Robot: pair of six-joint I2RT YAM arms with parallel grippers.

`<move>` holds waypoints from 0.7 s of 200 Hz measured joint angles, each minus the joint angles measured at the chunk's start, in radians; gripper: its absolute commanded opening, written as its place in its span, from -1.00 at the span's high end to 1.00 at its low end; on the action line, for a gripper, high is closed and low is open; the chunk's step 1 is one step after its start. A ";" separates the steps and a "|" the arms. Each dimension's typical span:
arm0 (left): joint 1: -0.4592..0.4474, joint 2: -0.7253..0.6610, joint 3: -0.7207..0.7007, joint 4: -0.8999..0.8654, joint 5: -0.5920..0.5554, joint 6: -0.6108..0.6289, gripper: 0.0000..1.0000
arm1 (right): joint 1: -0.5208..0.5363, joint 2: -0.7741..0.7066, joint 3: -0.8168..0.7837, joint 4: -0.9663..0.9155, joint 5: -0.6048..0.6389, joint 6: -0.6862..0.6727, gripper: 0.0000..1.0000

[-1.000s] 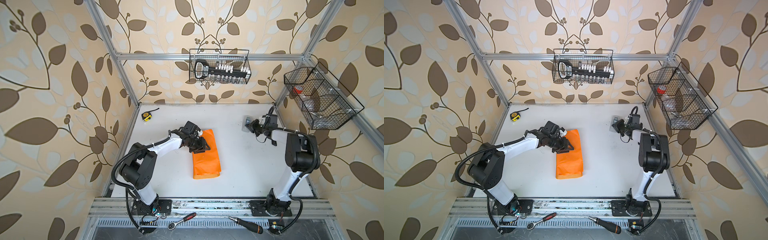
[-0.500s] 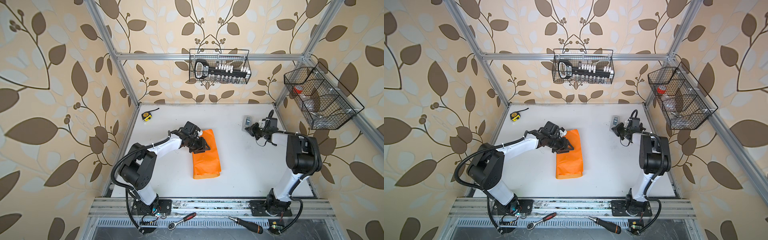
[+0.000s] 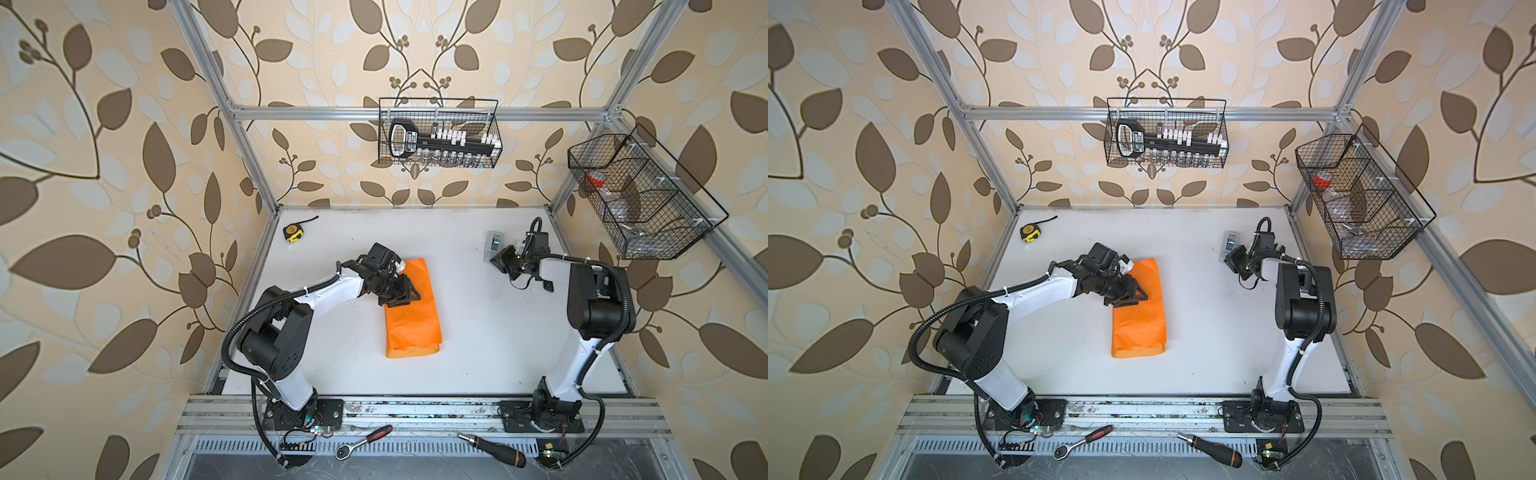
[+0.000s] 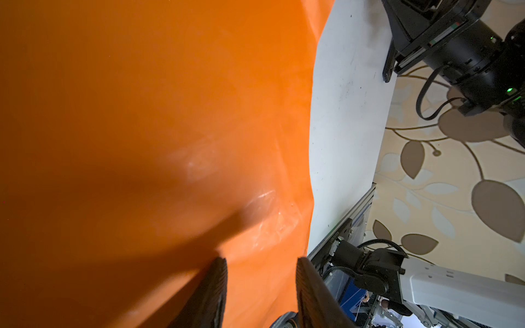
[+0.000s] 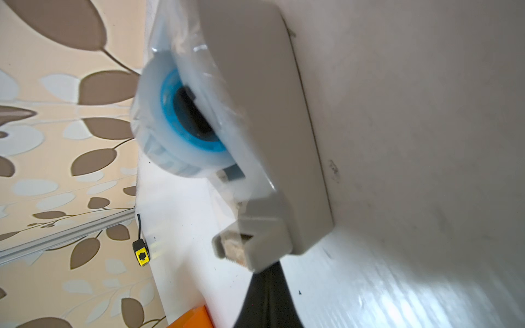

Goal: Wrap a gift box in wrapping paper
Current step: Tear off the tape with the cutter.

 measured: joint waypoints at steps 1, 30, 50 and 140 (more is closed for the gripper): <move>0.000 0.000 0.000 0.000 0.000 0.000 0.12 | 0.000 0.000 0.001 -0.002 0.000 0.000 1.00; 0.000 0.000 0.000 0.000 0.000 0.000 0.12 | 0.003 0.010 0.035 -0.058 0.013 0.008 1.00; 0.000 0.000 0.000 0.000 0.000 0.001 0.12 | 0.005 0.019 0.065 -0.104 0.019 0.011 1.00; 0.000 0.000 0.000 0.000 0.000 0.009 0.13 | 0.001 0.050 0.087 -0.176 0.113 0.018 1.00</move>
